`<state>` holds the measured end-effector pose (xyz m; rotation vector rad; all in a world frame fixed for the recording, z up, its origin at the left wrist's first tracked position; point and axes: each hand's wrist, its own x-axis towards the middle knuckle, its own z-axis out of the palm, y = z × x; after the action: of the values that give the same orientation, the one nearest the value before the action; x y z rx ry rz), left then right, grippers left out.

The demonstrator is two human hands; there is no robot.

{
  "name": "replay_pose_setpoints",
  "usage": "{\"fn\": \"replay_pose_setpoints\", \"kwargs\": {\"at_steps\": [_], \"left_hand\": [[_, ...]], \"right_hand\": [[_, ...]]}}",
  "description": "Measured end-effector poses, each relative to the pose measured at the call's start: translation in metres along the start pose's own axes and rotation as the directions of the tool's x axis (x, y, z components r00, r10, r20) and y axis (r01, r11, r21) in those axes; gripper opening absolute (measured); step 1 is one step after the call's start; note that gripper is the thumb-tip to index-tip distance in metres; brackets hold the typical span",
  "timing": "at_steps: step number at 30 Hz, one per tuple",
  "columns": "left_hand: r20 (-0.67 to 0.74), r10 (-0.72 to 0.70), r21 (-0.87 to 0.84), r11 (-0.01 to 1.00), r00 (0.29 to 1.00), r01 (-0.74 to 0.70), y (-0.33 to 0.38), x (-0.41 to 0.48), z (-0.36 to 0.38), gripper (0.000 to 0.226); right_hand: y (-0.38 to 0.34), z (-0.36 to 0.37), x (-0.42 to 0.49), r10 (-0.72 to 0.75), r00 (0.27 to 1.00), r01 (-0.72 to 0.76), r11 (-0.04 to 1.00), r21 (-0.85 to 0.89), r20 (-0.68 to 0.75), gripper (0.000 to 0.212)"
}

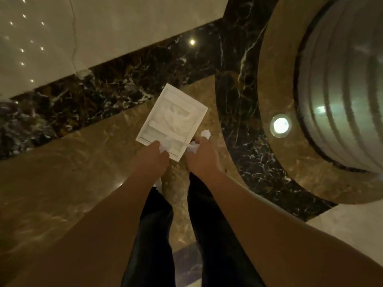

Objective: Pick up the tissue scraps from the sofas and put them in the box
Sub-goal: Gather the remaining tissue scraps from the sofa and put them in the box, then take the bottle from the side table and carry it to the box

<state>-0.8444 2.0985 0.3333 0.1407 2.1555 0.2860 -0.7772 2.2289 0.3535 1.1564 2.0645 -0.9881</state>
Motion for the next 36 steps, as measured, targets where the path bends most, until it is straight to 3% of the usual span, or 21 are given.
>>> {"fn": "replay_pose_setpoints", "kwargs": {"at_steps": [2, 6, 10, 13, 16, 21, 27, 30, 33, 36], "left_hand": [[-0.036, -0.101, -0.101, 0.990, 0.994, 0.097, -0.004, 0.087, 0.038, 0.041], [-0.047, -0.118, -0.318, 0.943, 0.992, 0.097, -0.010, 0.200, 0.097, 0.048], [-0.022, -0.248, -0.308, 0.923, 0.969, 0.229, -0.017, 0.251, 0.117, 0.048], [0.013, -0.250, -0.166, 0.954, 0.968, 0.249, -0.018, 0.245, 0.110, 0.044], [0.020, -0.231, -0.152, 0.961, 0.973, 0.231, -0.011, 0.218, 0.088, 0.037], [-0.026, -0.200, -0.224, 0.956, 0.979, 0.189, 0.015, 0.144, 0.031, 0.027], [-0.164, -0.090, -0.254, 0.966, 0.982, 0.047, 0.021, -0.001, -0.012, 0.033], [-0.186, -0.086, -0.252, 0.967, 0.979, 0.038, -0.006, -0.088, -0.027, 0.030], [-0.342, -0.098, -0.272, 0.962, 0.934, 0.002, -0.055, -0.185, -0.032, 0.012], [-0.381, -0.133, -0.205, 0.977, 0.915, 0.057, -0.127, -0.315, -0.028, 0.025]], "right_hand": [[0.009, 0.040, 0.090, 0.009, 0.996, -0.014, 0.998, 0.058, 0.091, 0.042], [0.016, 0.090, 0.216, -0.013, 0.984, -0.012, 0.990, 0.140, 0.177, 0.056], [0.034, 0.101, 0.276, -0.043, 0.976, 0.039, 0.999, 0.022, 0.212, 0.066], [0.036, 0.082, 0.282, -0.037, 0.971, 0.050, 0.997, -0.051, 0.236, 0.062], [0.019, 0.050, 0.267, -0.027, 0.970, 0.047, 0.996, -0.077, 0.242, 0.056], [-0.019, -0.001, 0.193, -0.135, 0.954, 0.187, 0.966, -0.180, 0.268, 0.050], [-0.070, -0.043, 0.048, -0.350, 0.908, 0.409, 0.860, -0.305, 0.231, 0.048], [-0.078, -0.049, -0.047, -0.493, 0.845, 0.534, 0.772, -0.344, 0.206, 0.037], [-0.075, -0.044, -0.140, -0.607, 0.764, 0.638, 0.661, -0.395, 0.217, 0.032], [-0.055, -0.012, -0.250, -0.681, 0.692, 0.711, 0.587, -0.387, 0.238, 0.038]]}}
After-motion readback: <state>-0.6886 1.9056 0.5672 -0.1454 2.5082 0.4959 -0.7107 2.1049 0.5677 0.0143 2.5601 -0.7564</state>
